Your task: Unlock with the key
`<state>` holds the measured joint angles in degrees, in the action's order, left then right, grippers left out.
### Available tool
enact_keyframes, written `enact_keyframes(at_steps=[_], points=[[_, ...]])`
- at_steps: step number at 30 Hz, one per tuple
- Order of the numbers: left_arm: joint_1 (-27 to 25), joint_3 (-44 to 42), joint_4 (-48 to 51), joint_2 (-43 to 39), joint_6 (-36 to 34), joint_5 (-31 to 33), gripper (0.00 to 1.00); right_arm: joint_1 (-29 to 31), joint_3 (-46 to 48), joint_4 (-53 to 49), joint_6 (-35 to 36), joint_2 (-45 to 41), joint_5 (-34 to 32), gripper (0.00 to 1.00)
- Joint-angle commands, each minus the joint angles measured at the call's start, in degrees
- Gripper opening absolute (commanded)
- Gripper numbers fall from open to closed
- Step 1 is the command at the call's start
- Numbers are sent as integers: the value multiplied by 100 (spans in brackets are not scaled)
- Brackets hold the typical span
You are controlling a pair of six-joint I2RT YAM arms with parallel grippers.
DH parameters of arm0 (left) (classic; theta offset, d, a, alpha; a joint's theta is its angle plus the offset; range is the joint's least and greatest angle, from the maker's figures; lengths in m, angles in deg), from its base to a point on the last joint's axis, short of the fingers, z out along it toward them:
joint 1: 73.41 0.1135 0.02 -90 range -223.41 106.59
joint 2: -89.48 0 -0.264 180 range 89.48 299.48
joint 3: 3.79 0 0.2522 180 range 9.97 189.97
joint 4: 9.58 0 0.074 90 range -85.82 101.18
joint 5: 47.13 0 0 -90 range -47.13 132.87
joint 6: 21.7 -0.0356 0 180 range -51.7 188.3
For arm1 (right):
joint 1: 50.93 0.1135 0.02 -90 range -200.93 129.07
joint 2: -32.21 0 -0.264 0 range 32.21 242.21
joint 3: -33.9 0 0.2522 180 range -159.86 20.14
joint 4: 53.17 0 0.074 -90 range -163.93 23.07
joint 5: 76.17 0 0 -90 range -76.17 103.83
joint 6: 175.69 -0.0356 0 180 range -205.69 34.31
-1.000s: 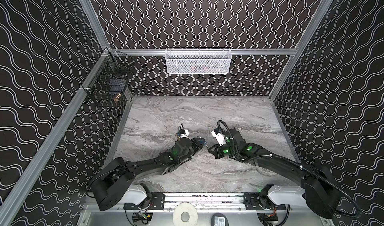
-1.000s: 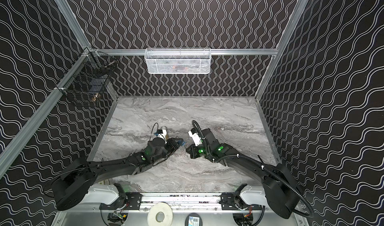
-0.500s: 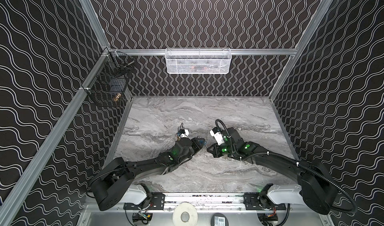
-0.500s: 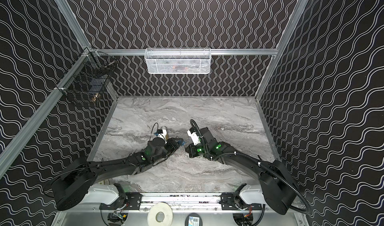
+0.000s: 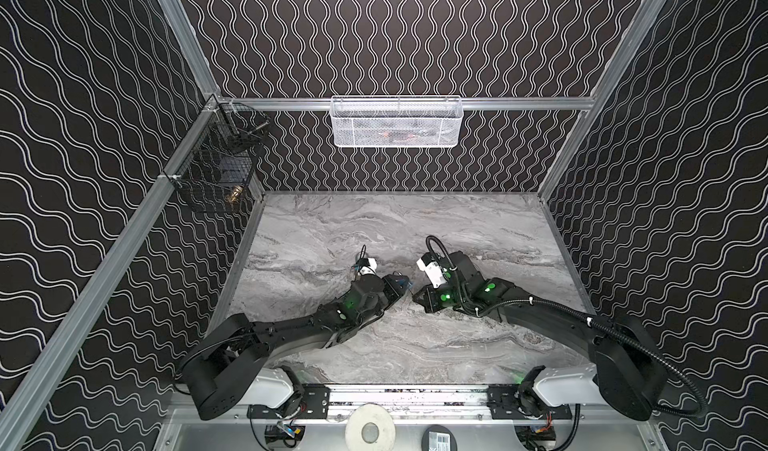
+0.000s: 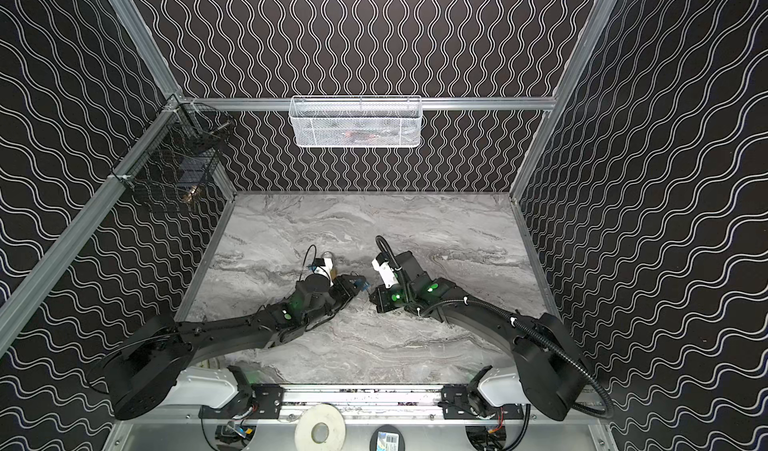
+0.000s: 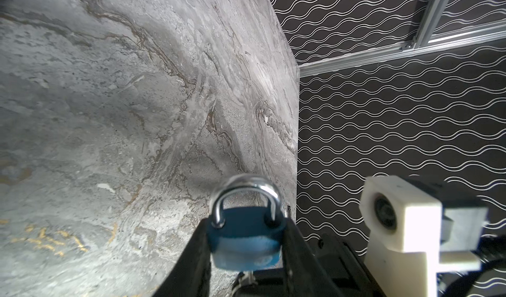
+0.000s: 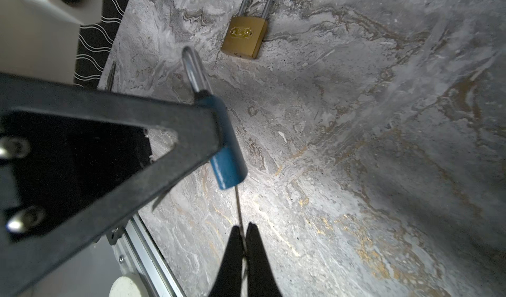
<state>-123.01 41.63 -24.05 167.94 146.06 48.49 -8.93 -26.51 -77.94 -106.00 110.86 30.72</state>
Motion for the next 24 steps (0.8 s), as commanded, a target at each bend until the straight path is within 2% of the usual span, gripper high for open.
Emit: enact_keyframes(at_steps=[1,7,14,24], points=[[-5,76,-246,42,-86,-320,14,1,-147,-86,148,35,-320,0],[-5,139,-19,8,-165,-321,14,10,-382,-451,173,106,-754,0],[-10,130,-117,64,-3,-182,14,201,-452,-421,-33,36,-1248,0],[-5,306,-40,119,-152,-335,14,265,-60,186,419,-336,-480,0]])
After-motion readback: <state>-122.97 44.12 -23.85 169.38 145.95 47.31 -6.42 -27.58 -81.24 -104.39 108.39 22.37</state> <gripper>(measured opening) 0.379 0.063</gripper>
